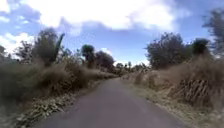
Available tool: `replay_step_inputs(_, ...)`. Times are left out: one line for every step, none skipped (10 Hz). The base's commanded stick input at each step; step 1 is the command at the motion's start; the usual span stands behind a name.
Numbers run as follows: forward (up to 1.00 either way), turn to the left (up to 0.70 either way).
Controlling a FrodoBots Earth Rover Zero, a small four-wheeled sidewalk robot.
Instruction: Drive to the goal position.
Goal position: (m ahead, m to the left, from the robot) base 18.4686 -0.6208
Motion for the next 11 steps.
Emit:
replay_step_inputs(0.85,0.0)
replay_step_inputs(0.85,0.0)
replay_step_inputs(0.85,0.0)
replay_step_inputs(0.85,0.0)
replay_step_inputs(0.85,0.29)
replay_step_inputs(0.85,0.17)
replay_step_inputs(0.85,0.05)
replay_step_inputs(0.85,0.0)
replay_step_inputs(0.85,0.0)
replay_step_inputs(0.85,0.0)
replay_step_inputs(0.85,0.0)
